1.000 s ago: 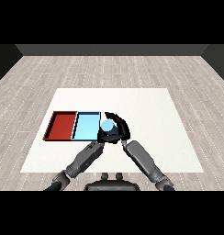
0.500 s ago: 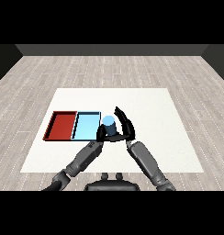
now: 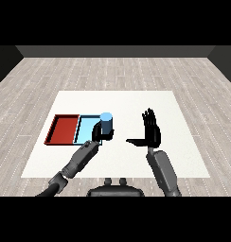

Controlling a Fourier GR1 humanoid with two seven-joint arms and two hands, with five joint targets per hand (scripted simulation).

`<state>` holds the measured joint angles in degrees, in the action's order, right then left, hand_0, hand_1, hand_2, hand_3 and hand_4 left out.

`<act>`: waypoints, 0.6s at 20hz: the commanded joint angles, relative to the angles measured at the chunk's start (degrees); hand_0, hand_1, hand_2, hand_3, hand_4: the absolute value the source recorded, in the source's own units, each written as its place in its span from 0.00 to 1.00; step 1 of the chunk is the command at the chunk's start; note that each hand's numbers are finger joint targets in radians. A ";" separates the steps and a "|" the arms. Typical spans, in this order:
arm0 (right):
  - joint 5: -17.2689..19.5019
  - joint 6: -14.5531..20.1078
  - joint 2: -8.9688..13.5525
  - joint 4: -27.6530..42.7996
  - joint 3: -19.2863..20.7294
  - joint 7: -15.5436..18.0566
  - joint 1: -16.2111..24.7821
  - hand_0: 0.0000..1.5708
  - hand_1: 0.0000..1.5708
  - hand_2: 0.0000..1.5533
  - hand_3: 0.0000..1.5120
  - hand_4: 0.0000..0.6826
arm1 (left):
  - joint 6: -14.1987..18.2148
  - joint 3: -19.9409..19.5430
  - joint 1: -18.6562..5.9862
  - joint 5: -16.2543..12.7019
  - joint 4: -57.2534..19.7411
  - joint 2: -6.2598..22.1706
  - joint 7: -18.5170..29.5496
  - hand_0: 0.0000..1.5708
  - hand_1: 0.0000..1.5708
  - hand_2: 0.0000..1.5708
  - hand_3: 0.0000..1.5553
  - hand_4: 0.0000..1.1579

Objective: Pick the blue can and put it in the blue box

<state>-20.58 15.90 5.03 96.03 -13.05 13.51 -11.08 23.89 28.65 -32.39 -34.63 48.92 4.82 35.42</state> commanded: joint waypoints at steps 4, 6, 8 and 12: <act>-2.57 -0.94 -1.48 -0.40 3.80 2.84 3.46 0.00 0.00 0.00 0.00 0.00 | 1.21 -5.03 -2.44 1.86 1.49 9.69 -8.11 1.00 1.00 1.00 0.98 1.00; -3.56 -3.16 -0.81 -0.42 4.91 4.64 5.00 0.00 0.00 0.00 0.00 0.00 | 2.95 -4.08 -0.22 4.01 2.56 12.46 -9.91 1.00 1.00 1.00 0.97 0.99; -4.98 -4.45 0.74 -2.03 7.22 3.76 4.40 0.00 0.00 0.00 0.00 0.00 | 6.07 -3.63 -3.88 6.38 -2.54 11.97 -12.81 1.00 1.00 1.00 0.97 0.99; -5.87 -4.54 0.64 -2.27 8.00 3.00 3.48 0.00 0.00 0.00 0.00 0.00 | 6.65 -1.15 -6.49 9.96 -11.70 14.64 -19.62 1.00 1.00 1.00 0.95 0.90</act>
<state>-25.24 12.11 5.25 94.39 -6.78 16.73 -6.74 29.14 26.22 -37.04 -27.54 42.82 17.01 21.40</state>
